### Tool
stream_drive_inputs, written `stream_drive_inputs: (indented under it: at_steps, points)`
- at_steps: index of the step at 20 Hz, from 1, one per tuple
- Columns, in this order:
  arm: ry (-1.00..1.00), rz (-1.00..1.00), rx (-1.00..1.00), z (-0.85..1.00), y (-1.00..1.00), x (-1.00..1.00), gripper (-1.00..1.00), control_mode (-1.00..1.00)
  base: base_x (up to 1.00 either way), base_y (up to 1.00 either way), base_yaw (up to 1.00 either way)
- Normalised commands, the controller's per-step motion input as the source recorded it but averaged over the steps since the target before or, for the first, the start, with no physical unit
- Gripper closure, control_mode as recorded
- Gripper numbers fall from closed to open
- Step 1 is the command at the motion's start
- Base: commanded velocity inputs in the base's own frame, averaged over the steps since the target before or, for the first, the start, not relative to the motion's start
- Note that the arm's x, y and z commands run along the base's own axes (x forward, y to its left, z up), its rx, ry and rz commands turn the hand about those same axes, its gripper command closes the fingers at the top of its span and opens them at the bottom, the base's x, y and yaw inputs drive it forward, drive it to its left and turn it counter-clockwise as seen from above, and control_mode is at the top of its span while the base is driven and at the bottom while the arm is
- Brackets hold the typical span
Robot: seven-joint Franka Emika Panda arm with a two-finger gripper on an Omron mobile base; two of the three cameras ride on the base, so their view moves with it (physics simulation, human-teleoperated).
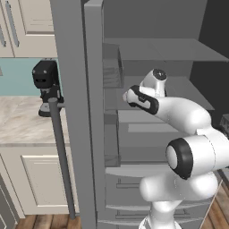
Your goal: Retrieve the kiwi and tangerine from the fridge and place them into the bowl on the dining table.
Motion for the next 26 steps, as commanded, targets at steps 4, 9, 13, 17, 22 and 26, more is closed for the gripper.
stream_drive_inputs:
  at_steps: [4,9,13,17,22,26]
  points:
    - [0.00,0.00,0.00,-0.11,0.06,0.29,-1.00,-1.00,0.00,0.00,0.00]
    - [0.00,0.00,0.00,-0.14,0.06,0.31,-1.00,-1.00,0.00,0.00,0.00]
    - [0.00,0.00,0.00,-0.12,0.01,0.29,-1.00,-1.00,0.00,0.00,0.00]
    - [0.00,0.00,0.00,-0.09,0.00,0.26,-1.00,-1.00,0.00,0.00,0.00]
    - [0.00,0.00,0.00,-0.05,0.00,0.13,-1.00,-1.00,0.00,0.00,0.00]
    - [0.00,0.00,0.00,-0.06,0.00,0.03,-1.00,-1.00,0.00,0.00,0.00]
